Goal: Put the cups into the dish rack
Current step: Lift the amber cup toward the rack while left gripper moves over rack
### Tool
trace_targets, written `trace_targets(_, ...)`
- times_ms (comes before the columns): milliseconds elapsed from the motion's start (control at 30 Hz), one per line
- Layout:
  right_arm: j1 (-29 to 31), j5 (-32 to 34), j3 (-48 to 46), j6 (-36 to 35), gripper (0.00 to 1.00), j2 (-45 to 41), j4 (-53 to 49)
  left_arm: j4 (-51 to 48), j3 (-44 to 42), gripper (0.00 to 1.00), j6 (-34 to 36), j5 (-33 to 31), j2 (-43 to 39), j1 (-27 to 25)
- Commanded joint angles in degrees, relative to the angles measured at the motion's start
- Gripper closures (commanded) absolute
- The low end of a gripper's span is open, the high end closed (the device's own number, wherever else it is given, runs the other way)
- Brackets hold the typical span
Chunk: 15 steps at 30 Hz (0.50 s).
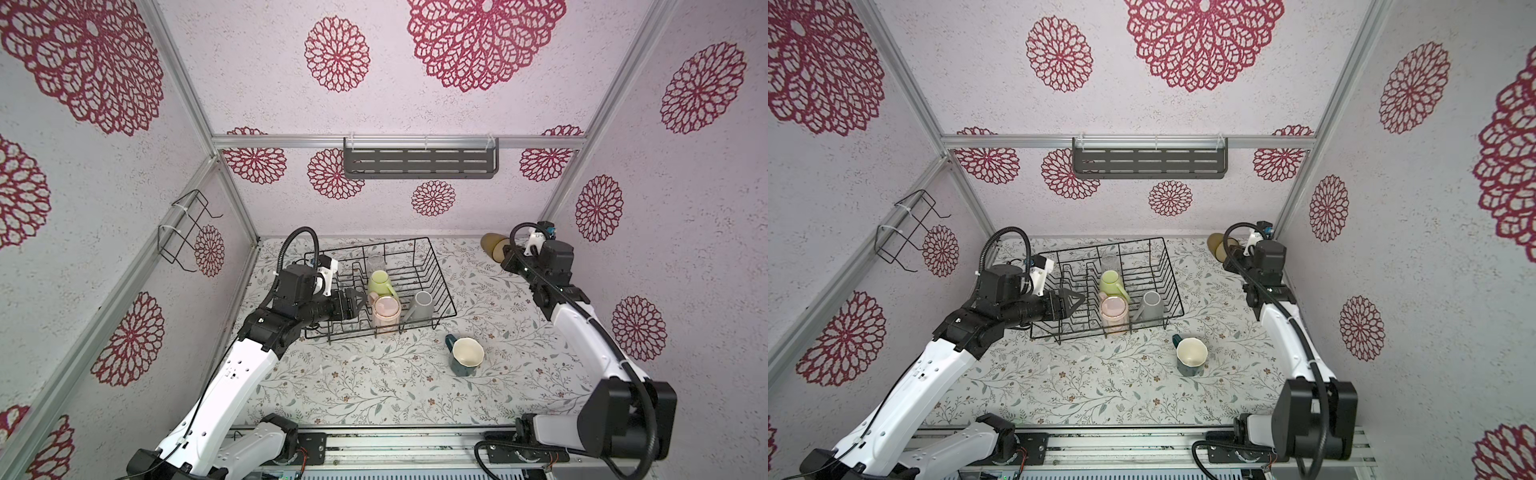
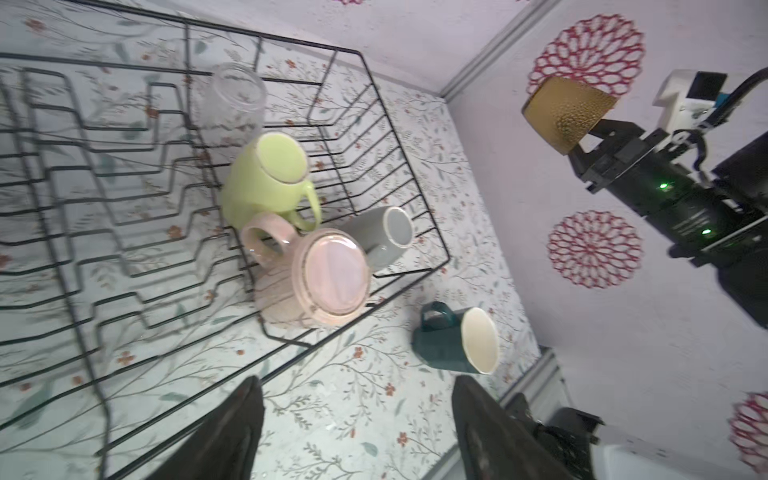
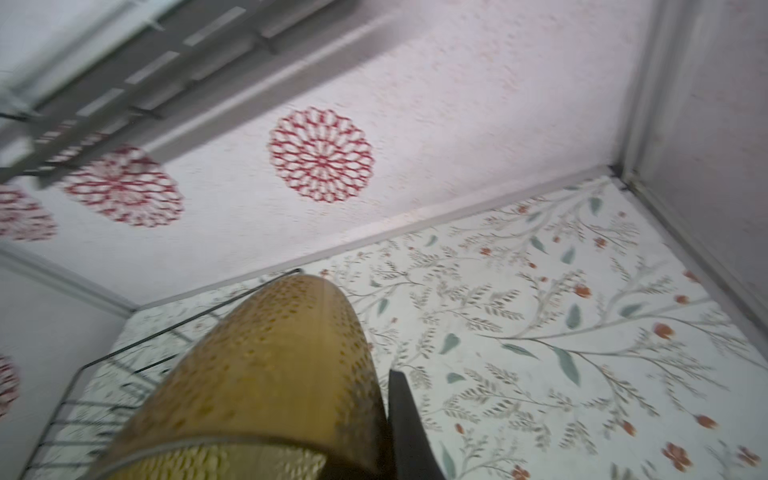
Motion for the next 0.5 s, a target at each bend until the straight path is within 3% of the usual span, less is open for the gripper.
trace_targets(0, 0.2, -11.4, -2.5, 3.6, 1.0, -4.0, 11.2, 13.2, -1.6, 0.25, -8.1, 13.5, 0.6, 0.4)
trace_targets(100, 1.5, -19.1, -4.6, 4.9, 1.0, -7.1, 16.7, 20.6, -1.9, 0.24, -13.4, 20.7, 1.8, 0.3)
trace_targets(233, 5.8, -25.6, -8.7, 3.2, 1.0, -11.0, 25.0, 28.4, -2.1, 0.14, -17.8, 27.1, 3.6, -1.9)
trace_targets(367, 12.5, -30.3, -13.1, -7.3, 1.0, -15.2, 30.9, 36.7, -2.0, 0.03, -24.1, 32.0, 5.4, -5.1)
trace_targets(467, 16.7, -31.4, -15.2, -14.4, 1.0, -17.9, 31.8, 37.6, -0.5, 0.01, -24.4, 34.5, 7.6, -6.9)
